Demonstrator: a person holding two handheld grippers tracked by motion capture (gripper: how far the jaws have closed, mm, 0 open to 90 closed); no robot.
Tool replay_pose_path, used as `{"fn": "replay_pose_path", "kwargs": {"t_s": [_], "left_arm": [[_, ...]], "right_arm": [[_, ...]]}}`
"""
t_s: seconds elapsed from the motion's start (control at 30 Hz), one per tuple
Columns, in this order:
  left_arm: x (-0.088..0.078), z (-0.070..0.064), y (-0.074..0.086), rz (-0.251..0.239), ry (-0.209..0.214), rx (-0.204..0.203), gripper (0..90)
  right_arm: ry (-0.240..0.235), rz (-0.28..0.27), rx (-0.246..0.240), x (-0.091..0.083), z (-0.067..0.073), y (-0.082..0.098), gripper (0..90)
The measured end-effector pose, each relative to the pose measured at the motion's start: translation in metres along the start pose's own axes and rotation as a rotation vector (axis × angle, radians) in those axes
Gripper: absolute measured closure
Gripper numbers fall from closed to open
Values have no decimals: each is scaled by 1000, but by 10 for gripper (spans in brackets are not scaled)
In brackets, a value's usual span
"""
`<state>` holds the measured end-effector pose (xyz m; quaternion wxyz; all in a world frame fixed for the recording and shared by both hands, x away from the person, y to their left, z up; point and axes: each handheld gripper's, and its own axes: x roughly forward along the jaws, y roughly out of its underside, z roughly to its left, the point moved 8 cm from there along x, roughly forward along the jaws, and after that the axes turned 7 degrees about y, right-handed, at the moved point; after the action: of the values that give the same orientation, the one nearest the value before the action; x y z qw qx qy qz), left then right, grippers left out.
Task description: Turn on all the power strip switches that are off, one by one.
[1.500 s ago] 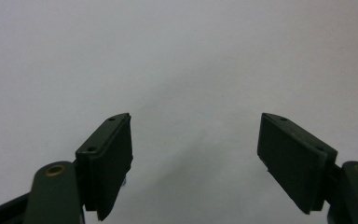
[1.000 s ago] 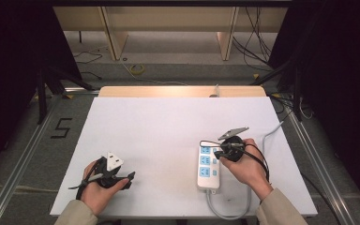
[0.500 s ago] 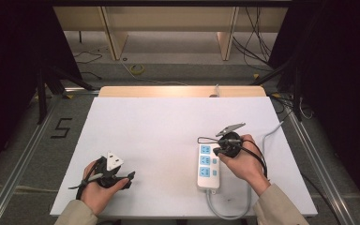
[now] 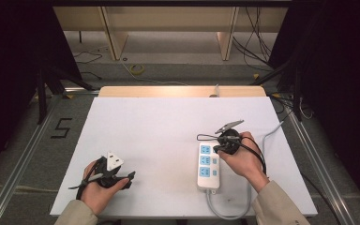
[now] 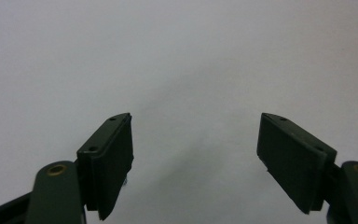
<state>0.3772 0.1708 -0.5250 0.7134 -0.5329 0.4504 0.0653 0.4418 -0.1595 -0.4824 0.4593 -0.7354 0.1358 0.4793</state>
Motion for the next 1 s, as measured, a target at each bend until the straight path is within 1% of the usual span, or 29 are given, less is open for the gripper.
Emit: {"fn": "replay_pose_path", "kwargs": {"t_s": [0.13, 0.27, 0.6, 1.0], "left_arm": [[0, 0, -1, -8, 0, -5, 270], [0, 0, 0, -1, -1, -2, 270], [0, -1, -1, -5, 0, 4, 273], [0, 0, -1, -4, 0, -1, 273]], "right_arm": [[5, 5, 0, 1, -1, -2, 900], [8, 9, 0, 3, -3, -3, 900], [9, 12, 11, 6, -7, -6, 900], [18, 13, 17, 8, -11, -13, 900]]}}
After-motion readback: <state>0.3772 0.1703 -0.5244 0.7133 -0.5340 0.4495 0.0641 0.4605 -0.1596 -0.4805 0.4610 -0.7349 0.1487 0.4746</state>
